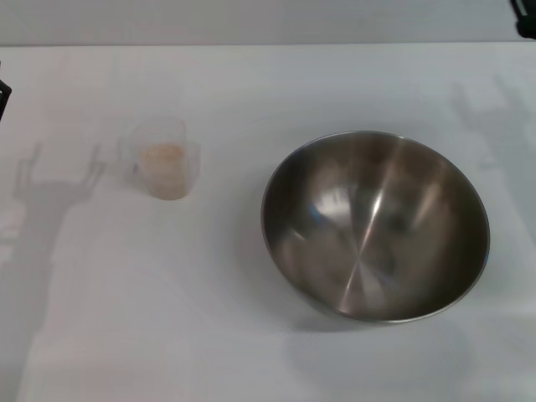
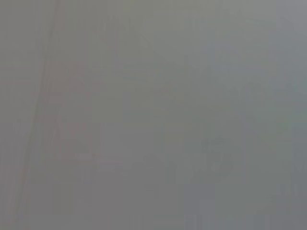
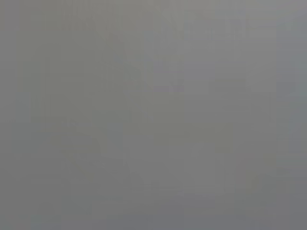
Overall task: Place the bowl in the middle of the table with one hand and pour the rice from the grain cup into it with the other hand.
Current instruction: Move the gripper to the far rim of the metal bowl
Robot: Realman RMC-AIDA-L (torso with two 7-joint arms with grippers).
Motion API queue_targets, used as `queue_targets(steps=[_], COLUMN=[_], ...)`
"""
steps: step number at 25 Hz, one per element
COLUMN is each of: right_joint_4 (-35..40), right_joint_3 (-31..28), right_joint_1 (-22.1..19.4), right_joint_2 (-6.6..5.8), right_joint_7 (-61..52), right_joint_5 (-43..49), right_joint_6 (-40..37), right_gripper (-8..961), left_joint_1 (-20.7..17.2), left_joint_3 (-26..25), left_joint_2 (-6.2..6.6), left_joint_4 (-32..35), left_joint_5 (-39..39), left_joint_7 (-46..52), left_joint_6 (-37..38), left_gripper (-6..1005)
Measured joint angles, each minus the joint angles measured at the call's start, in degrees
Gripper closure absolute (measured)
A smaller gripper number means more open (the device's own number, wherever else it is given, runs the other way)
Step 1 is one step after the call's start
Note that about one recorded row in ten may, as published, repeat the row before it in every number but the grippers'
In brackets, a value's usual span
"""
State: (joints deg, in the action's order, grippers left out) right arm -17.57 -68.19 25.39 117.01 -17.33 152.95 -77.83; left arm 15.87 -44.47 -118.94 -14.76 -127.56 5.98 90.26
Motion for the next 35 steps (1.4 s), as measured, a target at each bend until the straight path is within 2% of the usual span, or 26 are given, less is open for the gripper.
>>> queue_targets(steps=[1,4,5,6,7,8,9,10,11,12,13,16,19,20,21,24,25,26,27,28,29,30,31,32,33,35], right_joint_4=[0.0,-5.8,-10.5,-10.5,-15.5,-15.5,-18.5,-24.1,-24.1,-28.8,-28.8,-37.4,-46.8,-53.2,-53.2,-62.9,-69.4,-69.4,-74.2,-74.2,-76.4,-79.8,-79.8,-82.2,-82.2,-84.7], right_joint_3=[0.0,-0.4,-0.5,-0.5,0.1,0.1,0.7,2.1,2.1,3.4,3.4,4.6,4.7,4.6,4.6,3.2,1.8,1.8,0.0,0.0,-1.7,-6.9,-6.9,-15.1,-15.1,-25.7], right_joint_1=[0.0,-2.2,-4.0,-4.0,-5.9,-5.9,-7.0,-8.6,-8.6,-9.6,-9.6,-10.6,-11.0,-11.0,-11.0,-10.8,-10.0,-10.0,-9.1,-9.1,-8.5,-7.4,-7.4,-6.1,-6.1,-3.1], right_joint_2=[0.00,-2.80,-4.81,-4.81,-7.03,-7.03,-8.37,-10.84,-10.84,-12.86,-12.86,-15.05,-16.62,-17.46,-17.46,-17.90,-17.55,-17.55,-16.07,-16.07,-14.55,-10.15,-10.15,-3.96,-3.96,1.96], right_joint_7=[0.0,-6.5,-8.9,-8.9,-11.0,-11.0,-12.0,-13.6,-13.6,-14.5,-14.5,-14.6,-14.4,-14.4,-14.4,-14.2,-12.7,-12.7,-8.9,-8.9,-5.7,2.8,2.8,14.4,14.4,26.9], right_joint_5=[0.0,7.7,12.0,12.0,14.0,14.0,14.2,14.2,14.2,14.2,14.2,14.3,14.3,14.3,14.3,14.3,14.2,14.2,13.1,13.1,12.0,8.6,8.6,4.7,4.7,1.3], right_joint_6=[0.0,3.8,6.5,6.5,9.6,9.6,11.5,16.1,16.1,21.3,21.3,33.4,48.1,58.0,58.0,75.1,87.7,87.7,98.9,98.9,104.8,116.3,116.3,128.7,128.7,143.5], right_gripper=[233,233,234,234,234,234,234,234,234,234,234,234,235,235,235,235,235,235,235,235,235,235,235,235,235,235], left_joint_1=[0.0,0.0,0.0,0.0,0.1,0.1,0.1,0.1,0.2,0.2,0.3,0.5,0.6,0.6,0.6,0.7,0.7,0.7,0.7,0.7,0.7,0.8,0.8,0.8,0.8,1.1], left_joint_3=[-0.2,-0.3,-0.4,-0.4,-0.4,-0.4,-0.4,-0.4,-0.4,-0.5,-0.5,-0.6,-0.6,-0.6,-0.6,-0.9,-1.3,-1.3,-1.3,-1.3,-1.3,-1.4,-1.4,-1.4,-1.4,-1.5], left_joint_2=[0.01,0.03,0.03,0.03,0.07,0.07,0.09,0.12,0.12,0.12,0.12,0.12,0.12,0.12,0.12,0.11,0.11,0.11,0.11,0.11,0.11,0.11,0.11,0.11,0.11,0.10], left_joint_4=[0.2,0.4,0.5,0.5,0.6,0.6,0.6,0.6,0.6,0.7,0.7,0.8,0.8,0.8,0.8,0.8,0.8,0.8,0.7,0.7,0.7,0.7,0.7,0.7,0.7,0.7], left_joint_5=[0.0,0.0,0.0,0.0,0.0,0.0,0.0,0.0,0.0,0.0,0.0,0.0,0.0,0.0,0.0,0.0,0.0,0.0,0.0,0.0,0.0,0.0,0.0,0.1,0.1,0.0], left_joint_7=[0.0,0.0,0.0,0.0,0.0,0.0,0.0,0.0,0.0,0.0,0.0,0.0,0.0,0.0,0.0,0.0,0.0,0.0,0.0,0.0,0.0,0.0,0.0,0.0,0.0,0.0], left_joint_6=[0.0,0.0,0.0,0.0,0.0,0.0,0.0,0.0,0.0,0.0,0.0,-0.1,-0.1,-0.1,-0.1,-0.1,-0.1,-0.1,-0.1,-0.1,-0.1,-0.1,-0.1,-0.1,-0.1,-0.1], left_gripper=[131,131,131,131,131,131,131,131,131,131,131,131,131,131,131,132,132,132,132,132,132,132,132,132,132,132])
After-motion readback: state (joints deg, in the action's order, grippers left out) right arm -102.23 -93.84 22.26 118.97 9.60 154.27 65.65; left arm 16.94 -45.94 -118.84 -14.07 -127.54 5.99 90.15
